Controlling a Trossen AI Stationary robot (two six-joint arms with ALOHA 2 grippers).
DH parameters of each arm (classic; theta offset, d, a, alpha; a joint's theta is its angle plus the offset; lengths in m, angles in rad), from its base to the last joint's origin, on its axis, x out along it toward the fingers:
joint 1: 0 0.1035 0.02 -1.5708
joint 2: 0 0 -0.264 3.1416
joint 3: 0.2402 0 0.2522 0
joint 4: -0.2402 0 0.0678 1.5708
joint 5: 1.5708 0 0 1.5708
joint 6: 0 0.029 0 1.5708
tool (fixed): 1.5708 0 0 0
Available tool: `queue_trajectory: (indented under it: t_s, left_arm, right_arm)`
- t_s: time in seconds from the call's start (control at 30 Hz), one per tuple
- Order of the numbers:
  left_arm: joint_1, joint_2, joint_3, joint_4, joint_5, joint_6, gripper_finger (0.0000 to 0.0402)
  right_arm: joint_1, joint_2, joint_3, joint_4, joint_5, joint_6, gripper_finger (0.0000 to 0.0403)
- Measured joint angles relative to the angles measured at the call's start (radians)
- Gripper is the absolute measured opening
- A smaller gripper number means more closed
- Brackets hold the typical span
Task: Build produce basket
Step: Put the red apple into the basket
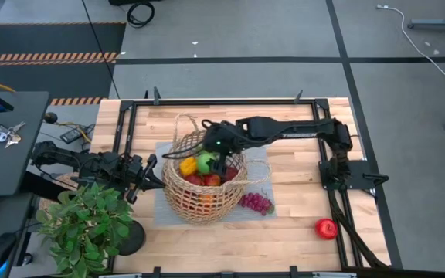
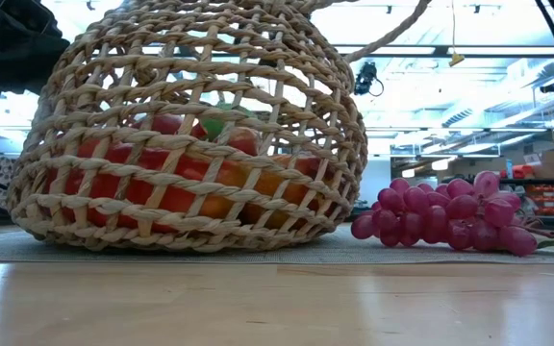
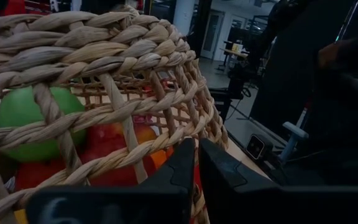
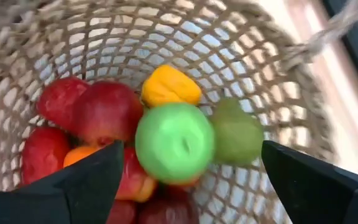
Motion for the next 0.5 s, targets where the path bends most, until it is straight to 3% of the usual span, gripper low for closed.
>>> queue_trajectory:
  t_s: [0.27, 0.5]
  left_arm:
    - [0.000, 0.000, 0.000, 0.000, 0.000, 0.000, 0.0036]
    - [0.000, 0.000, 0.000, 0.000, 0.000, 0.000, 0.0028]
  right_arm:
    - [0.219, -0.054, 0.119, -0.045, 0.134, -0.012, 0.0376]
    - [0.453, -0.069, 0.121, -0.117, 0.166, 0.139, 0.0375]
